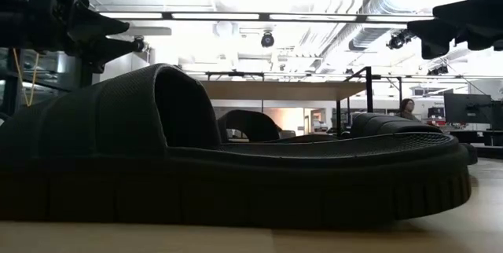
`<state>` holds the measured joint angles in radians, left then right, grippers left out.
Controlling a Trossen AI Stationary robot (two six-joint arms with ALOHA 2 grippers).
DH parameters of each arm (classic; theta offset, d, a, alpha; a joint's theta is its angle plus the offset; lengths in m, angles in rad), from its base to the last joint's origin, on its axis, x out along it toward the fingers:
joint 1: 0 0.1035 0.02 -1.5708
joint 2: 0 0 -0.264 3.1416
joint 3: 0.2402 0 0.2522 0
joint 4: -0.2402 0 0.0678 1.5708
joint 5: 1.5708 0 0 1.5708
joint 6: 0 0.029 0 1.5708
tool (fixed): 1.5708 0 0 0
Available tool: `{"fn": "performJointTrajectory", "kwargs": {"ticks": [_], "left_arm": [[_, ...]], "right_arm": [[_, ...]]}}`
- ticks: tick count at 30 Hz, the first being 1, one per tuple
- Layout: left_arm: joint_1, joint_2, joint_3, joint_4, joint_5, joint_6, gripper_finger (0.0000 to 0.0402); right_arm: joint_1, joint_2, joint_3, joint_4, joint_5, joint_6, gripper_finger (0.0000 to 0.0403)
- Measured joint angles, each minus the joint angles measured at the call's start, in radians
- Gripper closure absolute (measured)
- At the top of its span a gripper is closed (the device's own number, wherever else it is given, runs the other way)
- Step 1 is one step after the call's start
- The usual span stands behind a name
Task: Pick and place slides into the shelf
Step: Put the black slipper on the shelf
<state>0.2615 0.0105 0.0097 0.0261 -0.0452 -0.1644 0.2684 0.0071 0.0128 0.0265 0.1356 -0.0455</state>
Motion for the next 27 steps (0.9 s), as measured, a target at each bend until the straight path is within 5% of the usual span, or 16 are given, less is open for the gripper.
{"fn": "performJointTrajectory", "kwargs": {"ticks": [17,27], "left_arm": [[0.0,0.0,0.0,0.315,-0.03,0.087,0.0131],[0.0,0.0,0.066,0.251,-0.027,0.028,0.0131]], "right_arm": [[0.0,0.0,0.0,0.02,0.117,-0.049,0.0199],[0.0,0.0,0.0,0.026,0.15,-0.111,0.0199]]}}
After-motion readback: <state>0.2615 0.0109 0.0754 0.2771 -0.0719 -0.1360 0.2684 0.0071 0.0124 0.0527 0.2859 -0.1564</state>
